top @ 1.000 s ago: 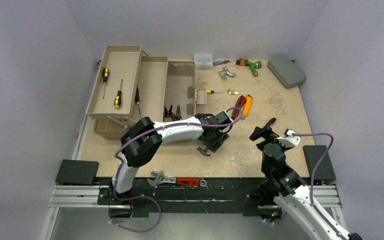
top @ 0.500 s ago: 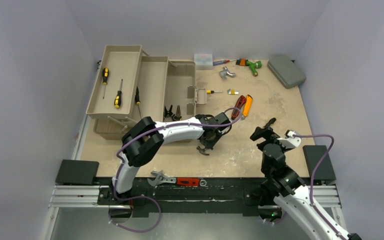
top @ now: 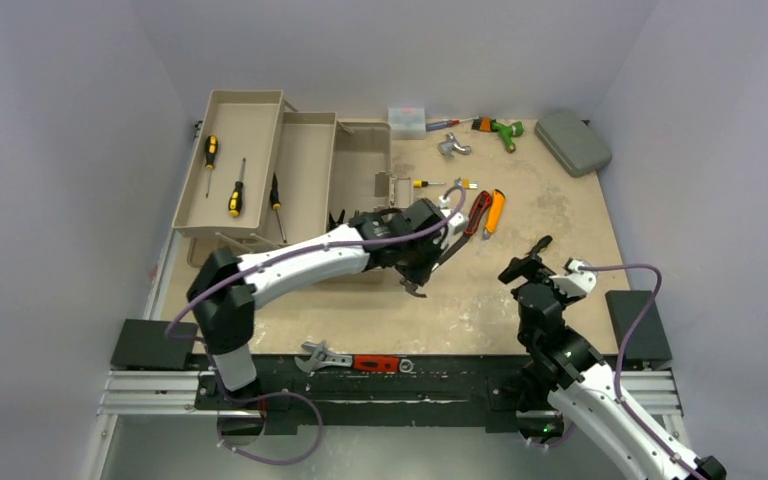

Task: Pack the tool kit

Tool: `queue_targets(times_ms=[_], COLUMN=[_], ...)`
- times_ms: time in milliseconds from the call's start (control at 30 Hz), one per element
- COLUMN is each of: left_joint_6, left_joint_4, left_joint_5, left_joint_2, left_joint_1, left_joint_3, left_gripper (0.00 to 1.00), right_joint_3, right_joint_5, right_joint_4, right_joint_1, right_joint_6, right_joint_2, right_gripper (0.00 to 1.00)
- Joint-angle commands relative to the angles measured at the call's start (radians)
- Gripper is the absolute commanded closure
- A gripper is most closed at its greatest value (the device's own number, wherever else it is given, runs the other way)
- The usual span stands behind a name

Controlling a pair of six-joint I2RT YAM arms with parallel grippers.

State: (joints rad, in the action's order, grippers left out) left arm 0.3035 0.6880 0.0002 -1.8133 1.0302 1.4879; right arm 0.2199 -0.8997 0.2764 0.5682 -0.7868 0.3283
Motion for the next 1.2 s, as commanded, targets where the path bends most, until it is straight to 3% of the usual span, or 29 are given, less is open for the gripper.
queue_targets(times_ms=[0, 100, 267, 433, 633, 833, 1033, 1100, 1167], left_joint_6=[0.016, 0.048, 0.201, 0.317, 0.275, 0.226, 0.211, 0.228, 0.236], left_joint_4=[-0.086, -0.095, -0.076, -0.033, 0.011, -0.031, 0.022, 0.060, 0.062], left_joint_5=[0.087, 0.052, -0.177, -0.223, -0.354, -0.365, -0.409, -0.435, -0.448], left_joint_2=[0.181, 0.248, 0.310, 0.274, 0.213, 0.114, -0.030, -0.053, -0.042], left_joint_1=[-0.067, -0.125, -0.218, -0.320, -0.361, -0.374, -0.381, -0.380, -0.381], left_joint_3=[0.018, 0.020, 0.033, 0.060, 0.052, 0.039, 0.134, 0.153, 0.138], left_gripper=[1.00, 1.00, 1.00, 1.00, 1.00, 1.00, 1.00, 0.91, 0.65], right_joint_3=[0.015, 0.009, 0.010, 0.012, 0.010, 0.013, 0.016, 0.015, 0.012], right_joint_5=[-0.030, -0.011, -0.005, -0.002, 0.005, 0.008, 0.009, 0.010, 0.016], right_joint_4=[-0.042, -0.072, -0.081, -0.089, -0.096, -0.103, -0.100, -0.101, -0.110], right_joint_1=[-0.001, 0.001, 0.000, 0.001, 0.000, 0.001, 0.001, 0.001, 0.000], right_joint_6=[-0.017, 0.008, 0.012, 0.015, 0.019, 0.023, 0.023, 0.024, 0.028], right_joint_2=[0.020, 0.023, 0.037, 0.048, 0.053, 0.065, 0.072, 0.069, 0.071], right_gripper=[0.12, 0.12, 0.12, 0.12, 0.12, 0.12, 0.12, 0.12, 0.12])
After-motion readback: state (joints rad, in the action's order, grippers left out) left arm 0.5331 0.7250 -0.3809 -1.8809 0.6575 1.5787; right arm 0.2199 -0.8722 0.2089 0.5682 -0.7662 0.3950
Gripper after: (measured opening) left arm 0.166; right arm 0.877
